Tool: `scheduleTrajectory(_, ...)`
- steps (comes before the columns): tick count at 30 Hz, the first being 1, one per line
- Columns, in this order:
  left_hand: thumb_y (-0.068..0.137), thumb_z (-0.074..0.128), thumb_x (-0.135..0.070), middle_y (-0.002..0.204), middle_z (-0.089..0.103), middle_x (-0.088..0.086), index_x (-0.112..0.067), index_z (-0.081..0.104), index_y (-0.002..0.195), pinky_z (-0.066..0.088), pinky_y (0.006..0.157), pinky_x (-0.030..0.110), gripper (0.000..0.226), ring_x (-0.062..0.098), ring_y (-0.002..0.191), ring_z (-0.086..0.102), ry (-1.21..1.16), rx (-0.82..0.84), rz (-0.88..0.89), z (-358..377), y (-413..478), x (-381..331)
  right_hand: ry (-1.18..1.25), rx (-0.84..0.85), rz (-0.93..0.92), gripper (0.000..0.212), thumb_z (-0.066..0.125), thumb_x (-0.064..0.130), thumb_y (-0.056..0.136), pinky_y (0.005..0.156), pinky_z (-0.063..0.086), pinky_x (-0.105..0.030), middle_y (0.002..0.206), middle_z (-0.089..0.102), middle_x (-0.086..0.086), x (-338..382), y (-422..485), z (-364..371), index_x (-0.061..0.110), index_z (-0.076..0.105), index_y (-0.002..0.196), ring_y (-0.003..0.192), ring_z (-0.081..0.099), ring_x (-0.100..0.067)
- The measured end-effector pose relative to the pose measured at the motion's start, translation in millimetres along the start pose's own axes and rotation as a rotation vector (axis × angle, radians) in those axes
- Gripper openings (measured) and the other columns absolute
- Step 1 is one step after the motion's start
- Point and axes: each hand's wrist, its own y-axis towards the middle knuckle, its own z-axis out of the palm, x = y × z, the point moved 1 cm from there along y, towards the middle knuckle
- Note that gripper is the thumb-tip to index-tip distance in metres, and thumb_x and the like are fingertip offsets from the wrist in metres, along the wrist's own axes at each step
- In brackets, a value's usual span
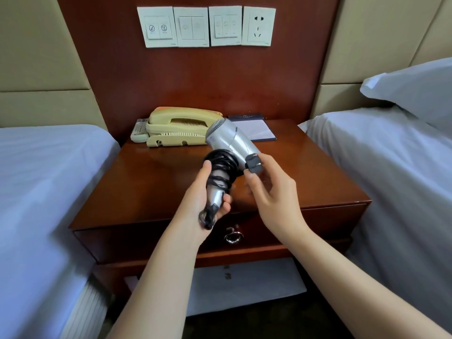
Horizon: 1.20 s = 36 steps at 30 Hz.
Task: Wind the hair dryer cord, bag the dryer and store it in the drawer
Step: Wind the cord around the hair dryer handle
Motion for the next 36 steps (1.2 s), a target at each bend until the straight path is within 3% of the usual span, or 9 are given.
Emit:
scheduleTrajectory(6, 0.096, 0.045, -0.042, 0.090, 0.070, 0.012, -0.009, 0.061, 0.107, 0.051, 0.045, 0.020, 0.038, 0.019, 0.058, 0.069, 0.275, 0.062, -0.080, -8.5, -3.8, -7.8, -0.033, -0.014, -0.048, 0.023, 0.047, 0.013, 0.093, 0.076, 0.038, -0.009, 0.091, 0.054, 0.013, -0.4, 8.2, -7.6, 0.035, 0.051, 0.099, 0.086, 0.051, 0.001)
scheduleTrajectory(10, 0.088, 0.062, -0.034, 0.109, 0.070, 0.009, -0.013, 0.058, 0.118, 0.059, 0.067, 0.031, 0.037, 0.027, 0.083, 0.074, 0.477, 0.053, 0.000, -14.4, -6.7, -11.1, 0.036, 0.083, 0.072, 0.011, 0.044, 0.018, 0.096, 0.074, 0.048, -0.034, 0.088, 0.062, -0.004, -5.9, 6.1, -7.4, 0.015, 0.054, 0.096, 0.083, 0.060, -0.023)
scheduleTrajectory(16, 0.089, 0.060, -0.037, 0.121, 0.061, 0.001, -0.025, 0.039, 0.138, 0.059, 0.074, 0.032, 0.055, 0.017, 0.089, 0.072, 0.855, 0.028, 0.139, -20.3, -14.5, -15.0, 0.018, 0.167, 0.206, 0.015, 0.044, 0.019, 0.097, 0.081, 0.052, -0.041, 0.090, 0.065, 0.004, -12.1, 6.2, -5.6, 0.014, 0.056, 0.105, 0.084, 0.064, -0.014)
scheduleTrajectory(19, 0.092, 0.056, -0.034, 0.128, 0.052, 0.000, -0.026, 0.044, 0.132, 0.060, 0.067, 0.028, 0.042, 0.016, 0.092, 0.066, 0.973, -0.020, 0.205, -19.9, -17.2, -16.4, 0.071, 0.156, 0.175, 0.014, 0.046, 0.014, 0.096, 0.081, 0.051, -0.032, 0.089, 0.066, 0.002, -10.1, 7.0, -4.4, 0.017, 0.058, 0.102, 0.081, 0.064, -0.011)
scheduleTrajectory(23, 0.094, 0.053, -0.037, 0.147, 0.036, 0.000, -0.024, 0.036, 0.143, 0.057, 0.060, 0.023, 0.053, 0.017, 0.108, 0.055, 1.106, -0.105, 0.273, -19.6, -12.9, -17.8, 0.053, 0.283, 0.218, 0.016, 0.044, 0.012, 0.096, 0.067, 0.049, -0.018, 0.074, 0.058, 0.008, -8.6, 6.9, 2.4, 0.017, 0.057, 0.101, 0.069, 0.057, -0.001)
scheduleTrajectory(25, 0.095, 0.051, -0.035, 0.145, 0.039, -0.001, -0.029, 0.033, 0.143, 0.054, 0.075, 0.029, 0.052, 0.020, 0.117, 0.050, 1.149, -0.095, 0.332, -20.0, -11.1, -17.1, 0.035, 0.289, 0.250, 0.014, 0.044, 0.013, 0.096, 0.064, 0.049, -0.019, 0.071, 0.056, 0.008, -10.1, 9.0, 3.9, 0.013, 0.057, 0.101, 0.064, 0.055, -0.001)
scheduleTrajectory(28, 0.095, 0.050, -0.028, 0.138, 0.045, -0.002, -0.038, 0.035, 0.137, 0.042, 0.097, 0.037, 0.046, 0.020, 0.125, 0.044, 1.260, -0.134, 0.517, -16.7, -12.4, -13.2, -0.024, 0.269, 0.220, 0.013, 0.044, 0.020, 0.096, 0.076, 0.051, -0.038, 0.079, 0.054, 0.003, -12.1, 12.4, 6.5, 0.013, 0.055, 0.094, 0.079, 0.057, -0.017)
scheduleTrajectory(31, 0.095, 0.047, -0.021, 0.127, 0.050, -0.009, -0.035, 0.046, 0.127, 0.045, 0.095, 0.045, 0.035, 0.017, 0.118, 0.047, 1.268, -0.189, 0.707, -13.9, -13.8, -10.8, -0.060, 0.267, 0.219, 0.017, 0.043, 0.026, 0.096, 0.085, 0.048, -0.044, 0.091, 0.049, -0.001, -12.8, 14.4, 9.6, 0.013, 0.052, 0.092, 0.092, 0.054, -0.026)
scheduleTrajectory(36, 0.097, 0.044, -0.020, 0.110, 0.054, -0.016, -0.027, 0.053, 0.115, 0.043, 0.090, 0.032, 0.022, 0.010, 0.112, 0.048, 1.307, -0.138, 0.809, -16.4, -15.6, -17.1, -0.053, 0.328, 0.198, 0.021, 0.045, 0.022, 0.096, 0.070, 0.052, -0.037, 0.093, 0.051, -0.012, -9.9, 18.3, 3.5, 0.002, 0.052, 0.095, 0.074, 0.059, -0.019)
